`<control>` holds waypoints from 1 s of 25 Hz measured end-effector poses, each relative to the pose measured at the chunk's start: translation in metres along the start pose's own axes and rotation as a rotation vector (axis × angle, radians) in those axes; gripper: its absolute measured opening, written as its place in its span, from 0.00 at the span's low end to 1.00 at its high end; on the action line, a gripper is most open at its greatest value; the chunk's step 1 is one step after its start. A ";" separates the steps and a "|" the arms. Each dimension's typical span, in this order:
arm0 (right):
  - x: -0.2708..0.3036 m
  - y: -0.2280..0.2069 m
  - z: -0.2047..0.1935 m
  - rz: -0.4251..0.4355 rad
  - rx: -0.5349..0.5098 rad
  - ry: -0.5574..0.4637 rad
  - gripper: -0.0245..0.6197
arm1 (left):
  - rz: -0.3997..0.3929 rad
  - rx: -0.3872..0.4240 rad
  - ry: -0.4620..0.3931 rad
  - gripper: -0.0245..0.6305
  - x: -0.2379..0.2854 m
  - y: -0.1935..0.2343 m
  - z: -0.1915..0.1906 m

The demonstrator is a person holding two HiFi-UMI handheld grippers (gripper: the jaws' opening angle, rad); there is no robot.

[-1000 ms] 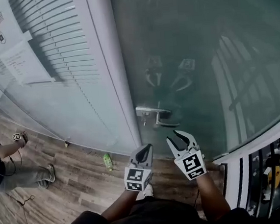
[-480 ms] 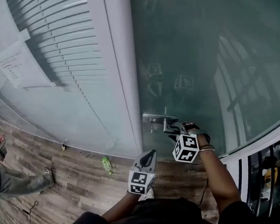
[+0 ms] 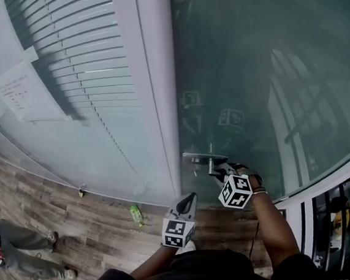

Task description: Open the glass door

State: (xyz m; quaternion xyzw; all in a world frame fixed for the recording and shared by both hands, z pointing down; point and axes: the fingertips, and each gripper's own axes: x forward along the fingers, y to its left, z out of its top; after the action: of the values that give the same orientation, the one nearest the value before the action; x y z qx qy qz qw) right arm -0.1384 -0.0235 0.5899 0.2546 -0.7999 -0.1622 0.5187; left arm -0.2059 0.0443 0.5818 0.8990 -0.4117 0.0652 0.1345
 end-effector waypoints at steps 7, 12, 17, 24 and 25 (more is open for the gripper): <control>0.006 0.002 0.016 0.063 0.224 -0.294 0.07 | -0.026 -0.004 0.018 0.05 0.007 -0.001 -0.007; 0.015 -0.002 0.018 0.106 0.320 -0.396 0.07 | 0.000 0.023 0.025 0.05 0.014 0.007 -0.011; 0.023 -0.016 0.016 0.083 0.339 -0.392 0.07 | 0.002 0.038 0.021 0.05 0.020 0.007 -0.008; 0.044 -0.045 0.005 0.073 0.364 -0.355 0.07 | -0.014 0.056 0.018 0.05 0.037 -0.002 -0.003; 0.047 -0.051 0.003 0.067 0.368 -0.355 0.07 | -0.014 0.060 0.018 0.05 0.041 -0.003 -0.003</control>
State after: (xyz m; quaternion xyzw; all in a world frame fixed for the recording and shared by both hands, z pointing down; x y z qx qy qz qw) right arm -0.1447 -0.0919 0.5973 0.2857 -0.9025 -0.0390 0.3201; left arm -0.1771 0.0178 0.5932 0.9048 -0.4022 0.0846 0.1115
